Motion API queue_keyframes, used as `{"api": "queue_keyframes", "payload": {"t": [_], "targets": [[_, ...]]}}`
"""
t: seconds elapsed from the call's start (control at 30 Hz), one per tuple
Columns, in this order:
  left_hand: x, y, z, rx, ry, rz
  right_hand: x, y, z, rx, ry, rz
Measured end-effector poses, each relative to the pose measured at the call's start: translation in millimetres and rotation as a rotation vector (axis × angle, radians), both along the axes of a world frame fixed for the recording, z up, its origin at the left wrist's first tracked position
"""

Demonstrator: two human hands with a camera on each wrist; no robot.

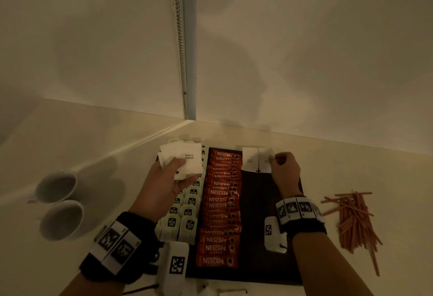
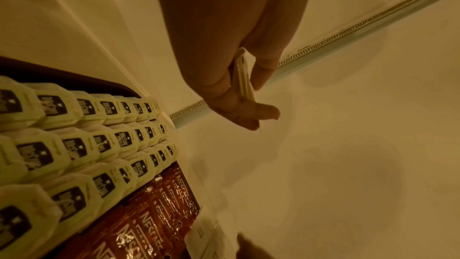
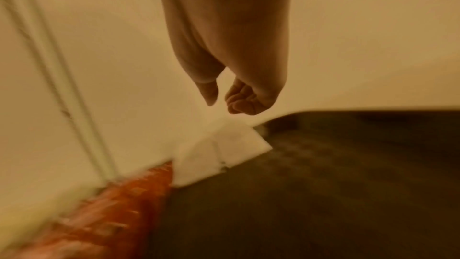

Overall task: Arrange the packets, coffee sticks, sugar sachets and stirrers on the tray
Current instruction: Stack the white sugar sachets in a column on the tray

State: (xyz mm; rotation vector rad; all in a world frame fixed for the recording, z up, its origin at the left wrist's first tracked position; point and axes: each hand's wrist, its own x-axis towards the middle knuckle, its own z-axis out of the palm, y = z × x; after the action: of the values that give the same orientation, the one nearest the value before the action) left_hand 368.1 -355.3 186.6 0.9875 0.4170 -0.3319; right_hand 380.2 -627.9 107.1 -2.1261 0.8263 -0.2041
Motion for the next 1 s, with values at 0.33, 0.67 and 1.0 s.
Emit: {"api": "queue_keyframes", "payload": {"t": [0.33, 0.67, 1.0], "targets": [[-8.6, -12.0, -2.3, 0.141, -0.152, -0.085, -41.7, 117.6, 78.1, 0.534, -0.117, 0.523], [-5.0, 10.9, -9.0, -0.143, 0.006, -0.015, -34.5, 44.6, 37.7, 0.451, -0.037, 0.196], [-4.9, 13.3, -8.9, -0.163, 0.02, -0.037, -14.9, 15.2, -28.2, 0.196, 0.071, 0.034]]}}
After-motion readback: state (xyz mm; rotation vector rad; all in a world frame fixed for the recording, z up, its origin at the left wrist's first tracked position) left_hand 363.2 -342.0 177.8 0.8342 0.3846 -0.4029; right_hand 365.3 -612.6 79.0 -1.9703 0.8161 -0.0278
